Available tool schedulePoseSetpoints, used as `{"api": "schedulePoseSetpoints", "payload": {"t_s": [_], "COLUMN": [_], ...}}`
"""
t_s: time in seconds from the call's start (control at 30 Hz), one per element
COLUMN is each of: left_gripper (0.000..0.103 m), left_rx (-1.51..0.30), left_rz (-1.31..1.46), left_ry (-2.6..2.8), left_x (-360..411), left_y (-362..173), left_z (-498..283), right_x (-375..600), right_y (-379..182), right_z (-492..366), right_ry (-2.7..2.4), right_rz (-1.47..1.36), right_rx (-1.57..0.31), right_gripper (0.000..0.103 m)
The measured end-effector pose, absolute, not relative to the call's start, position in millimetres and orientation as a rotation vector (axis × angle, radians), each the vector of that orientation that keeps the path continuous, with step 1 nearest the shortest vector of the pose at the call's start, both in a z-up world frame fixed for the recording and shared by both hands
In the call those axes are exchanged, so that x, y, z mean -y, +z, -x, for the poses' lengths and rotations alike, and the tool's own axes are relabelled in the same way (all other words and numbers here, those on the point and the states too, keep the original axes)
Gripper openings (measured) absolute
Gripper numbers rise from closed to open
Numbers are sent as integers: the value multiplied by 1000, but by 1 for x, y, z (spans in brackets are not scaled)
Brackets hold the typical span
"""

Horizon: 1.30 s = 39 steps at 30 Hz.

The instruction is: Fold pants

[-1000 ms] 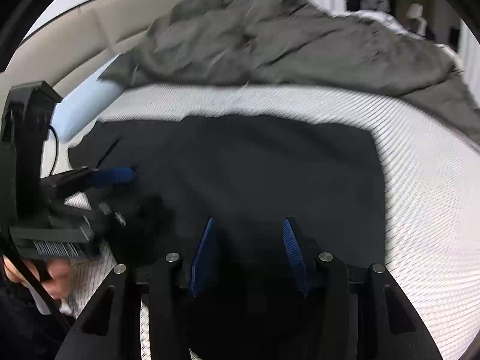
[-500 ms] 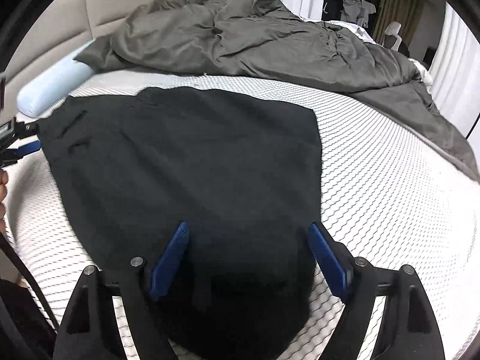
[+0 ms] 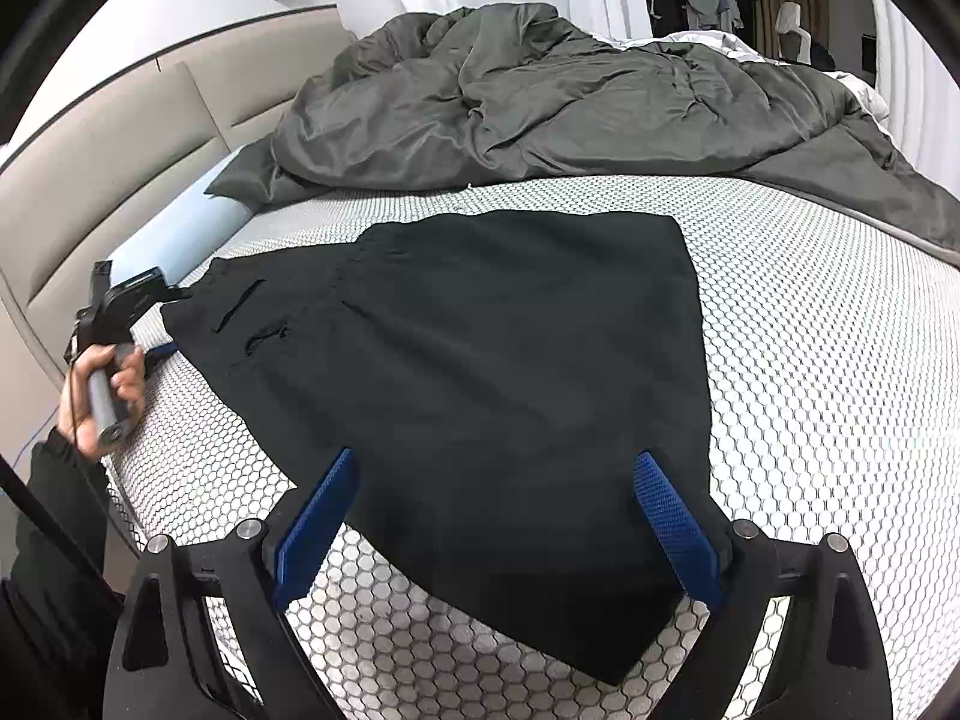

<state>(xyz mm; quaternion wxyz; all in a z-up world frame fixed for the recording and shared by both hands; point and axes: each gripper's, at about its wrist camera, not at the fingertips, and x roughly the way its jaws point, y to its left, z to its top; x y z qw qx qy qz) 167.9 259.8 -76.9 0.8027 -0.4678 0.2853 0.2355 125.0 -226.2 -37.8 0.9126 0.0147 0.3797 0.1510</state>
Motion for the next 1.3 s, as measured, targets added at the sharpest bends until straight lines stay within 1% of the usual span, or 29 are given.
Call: {"api": "schedulePoseSetpoints", "payload": {"t_s": [0.03,0.07,0.1,0.17,0.33,0.43,0.53,0.57,0.6,0.63,0.67,0.7,0.77,0.83,0.93,1.03,1.1,1.23,1.3], "left_gripper": [35,21,11,8,4,4,5,7,15,27,59,81,82,82,83,84,84,83,83], "left_rx": [-631,-641,-639,-608,-490,-436,-456,-476,-507,-551,-602,-658,-726,-752,-685,-663,-676,-779,-815], "left_rz": [1003,1000,1001,978,823,697,571,542,514,493,473,457,417,373,389,432,455,489,502], "left_ry": [512,509,491,482,376,249,82,25,-47,-136,-248,-409,-528,-553,-511,-351,-236,-64,-46], "left_x": [-264,-266,-265,-259,-207,-147,-72,-48,-22,6,31,61,88,94,69,26,-4,-41,-50], "left_y": [-79,-80,-80,-68,4,55,88,94,96,93,88,79,67,64,66,49,32,-14,-33], "left_z": [-177,-184,-187,-186,-178,-171,-175,-178,-182,-188,-194,-201,-204,-202,-194,-192,-198,-221,-227], "right_x": [229,233,235,242,256,261,263,263,263,263,264,265,269,276,289,299,303,304,300], "right_y": [-41,-44,-46,-50,-60,-61,-59,-59,-59,-58,-58,-59,-60,-61,-64,-63,-57,-43,-41], "right_z": [-125,-125,-126,-128,-136,-138,-138,-137,-137,-137,-136,-136,-134,-132,-128,-123,-119,-117,-125], "right_ry": [303,298,294,273,219,210,205,206,206,204,202,200,187,175,152,148,163,262,323], "right_rz": [-44,-53,-58,-69,-118,-139,-141,-143,-146,-148,-148,-147,-148,-155,-168,-188,-219,-330,-420], "right_rx": [-788,-800,-807,-817,-859,-860,-852,-850,-848,-845,-843,-844,-844,-845,-855,-846,-822,-769,-770], "right_gripper": [95,95,95,95,95,95,95,95,95,95,95,95,95,95,95,95,95,95,88]}}
